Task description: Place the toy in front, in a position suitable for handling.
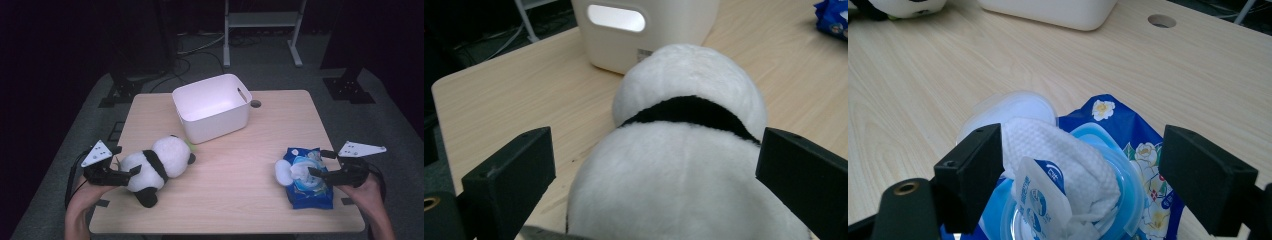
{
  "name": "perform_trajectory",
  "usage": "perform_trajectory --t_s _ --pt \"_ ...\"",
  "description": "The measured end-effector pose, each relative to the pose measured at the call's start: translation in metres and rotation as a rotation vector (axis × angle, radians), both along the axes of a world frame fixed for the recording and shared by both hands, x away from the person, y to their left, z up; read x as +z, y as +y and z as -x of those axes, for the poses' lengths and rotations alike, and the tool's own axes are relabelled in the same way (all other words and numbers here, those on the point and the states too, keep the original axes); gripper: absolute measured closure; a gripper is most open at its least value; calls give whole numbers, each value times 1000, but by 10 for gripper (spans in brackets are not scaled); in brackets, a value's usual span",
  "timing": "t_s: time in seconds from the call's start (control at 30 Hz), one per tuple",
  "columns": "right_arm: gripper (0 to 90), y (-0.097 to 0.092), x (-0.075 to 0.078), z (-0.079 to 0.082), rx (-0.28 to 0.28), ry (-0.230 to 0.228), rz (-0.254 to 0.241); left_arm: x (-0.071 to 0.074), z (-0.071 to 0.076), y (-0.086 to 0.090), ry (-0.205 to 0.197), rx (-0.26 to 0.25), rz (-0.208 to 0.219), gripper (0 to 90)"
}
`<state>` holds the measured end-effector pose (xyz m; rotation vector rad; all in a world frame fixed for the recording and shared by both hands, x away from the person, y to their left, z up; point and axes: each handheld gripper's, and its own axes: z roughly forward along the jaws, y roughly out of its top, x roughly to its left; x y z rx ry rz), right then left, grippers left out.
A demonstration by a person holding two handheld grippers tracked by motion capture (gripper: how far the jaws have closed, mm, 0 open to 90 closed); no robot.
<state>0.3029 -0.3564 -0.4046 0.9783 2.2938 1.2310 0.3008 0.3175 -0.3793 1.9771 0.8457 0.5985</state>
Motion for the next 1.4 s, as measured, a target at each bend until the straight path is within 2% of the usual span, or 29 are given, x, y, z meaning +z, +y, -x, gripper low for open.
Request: perform_trajectory --t_s 0.3,0.77,0.87,1.2,1.4 --pt "167 2 -1 2 18 13 13 1 -5 -18 47 -58 -47 13" --pt "167 6 2 4 37 14 31 -5 -19 -38 115 -104 -128 15" --pt "167 6 3 4 42 9 28 -6 -23 -43 126 -105 -163 34" --pt "168 13 3 5 69 18 41 -6 -34 -52 168 -119 -182 35" --pt "168 15 4 6 77 19 44 -9 -43 -61 208 -115 -230 22"
